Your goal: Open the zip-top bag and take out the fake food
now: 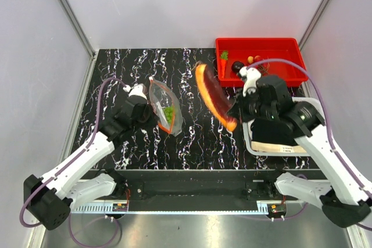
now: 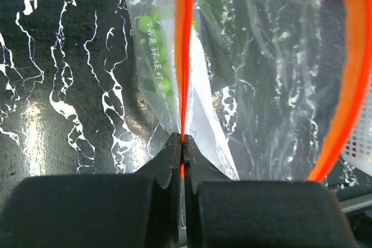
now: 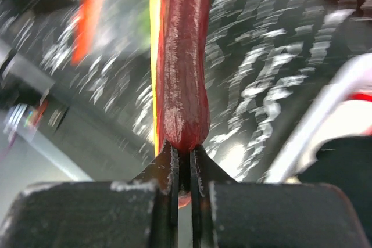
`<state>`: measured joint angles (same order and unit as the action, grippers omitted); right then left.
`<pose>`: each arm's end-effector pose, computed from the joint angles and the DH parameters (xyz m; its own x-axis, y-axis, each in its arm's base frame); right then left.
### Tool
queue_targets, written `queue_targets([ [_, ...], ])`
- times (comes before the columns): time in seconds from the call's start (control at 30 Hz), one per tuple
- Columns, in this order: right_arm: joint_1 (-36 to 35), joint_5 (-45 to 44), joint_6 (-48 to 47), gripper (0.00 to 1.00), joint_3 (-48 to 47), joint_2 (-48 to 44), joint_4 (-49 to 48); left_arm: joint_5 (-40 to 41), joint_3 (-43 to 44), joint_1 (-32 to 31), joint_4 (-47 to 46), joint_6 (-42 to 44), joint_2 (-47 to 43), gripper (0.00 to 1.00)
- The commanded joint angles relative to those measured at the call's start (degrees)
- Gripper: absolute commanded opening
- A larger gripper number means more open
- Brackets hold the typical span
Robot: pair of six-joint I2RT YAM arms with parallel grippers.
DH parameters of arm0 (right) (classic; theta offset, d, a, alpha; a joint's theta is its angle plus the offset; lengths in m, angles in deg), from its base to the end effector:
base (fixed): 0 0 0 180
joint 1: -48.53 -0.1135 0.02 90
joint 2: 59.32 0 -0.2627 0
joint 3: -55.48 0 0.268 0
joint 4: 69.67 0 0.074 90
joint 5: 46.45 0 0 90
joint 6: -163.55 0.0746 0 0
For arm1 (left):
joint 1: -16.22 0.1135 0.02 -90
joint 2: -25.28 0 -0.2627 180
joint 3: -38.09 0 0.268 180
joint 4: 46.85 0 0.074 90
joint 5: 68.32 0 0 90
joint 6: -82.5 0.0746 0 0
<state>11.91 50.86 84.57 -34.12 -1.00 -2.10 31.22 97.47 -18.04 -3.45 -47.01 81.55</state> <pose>0.1792 0.1450 0.3886 -0.5951 -0.2061 -0.7768 -0.5707 0.7888 0.2280 0.2171 -0.1329 0.2511 -0.6991 -0.2830 -0.6567 0.0077 0.9153 -0.4026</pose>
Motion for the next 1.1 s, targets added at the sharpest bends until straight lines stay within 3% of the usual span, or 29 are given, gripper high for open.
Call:
queue_targets([
  [0.0,11.20,-7.49,0.93,0.00,-5.51,6.68,-7.69,-0.56,3.05,0.25,-0.40,-0.05,-3.09,0.00],
  [0.2,24.82,-11.34,-1.96,0.00,-11.05,20.83,-11.99,-3.82,2.00,0.25,-0.75,1.27,-4.94,0.00],
  [0.4,33.87,-23.83,-10.12,0.00,-17.37,33.76,-15.16,-6.02,1.03,0.33,-1.45,1.71,-4.51,0.00],
  [0.47,35.82,-26.82,-14.85,0.00,-16.77,37.54,-20.59,-6.81,1.20,0.25,-1.72,1.98,-3.28,0.00],
  [0.53,40.27,-26.39,-16.73,0.00,-16.50,40.27,-26.56,-8.04,1.73,0.33,-1.89,2.67,-2.40,0.00],
  [0.67,44.35,-24.01,-18.93,0.00,-21.85,47.31,-27.82,-9.19,3.22,0.33,-1.89,4.87,-0.20,0.00],
  [0.8,45.32,-22.69,-23.59,0.00,-23.09,52.83,-32.21,-11.91,4.63,0.33,-1.72,5.75,2.35,0.00],
  [1.07,46.11,-16.28,-21.49,0.00,-27.57,61.72,-32.48,-13.06,6.30,0.60,-2.16,4.88,5.17,0.00],
])
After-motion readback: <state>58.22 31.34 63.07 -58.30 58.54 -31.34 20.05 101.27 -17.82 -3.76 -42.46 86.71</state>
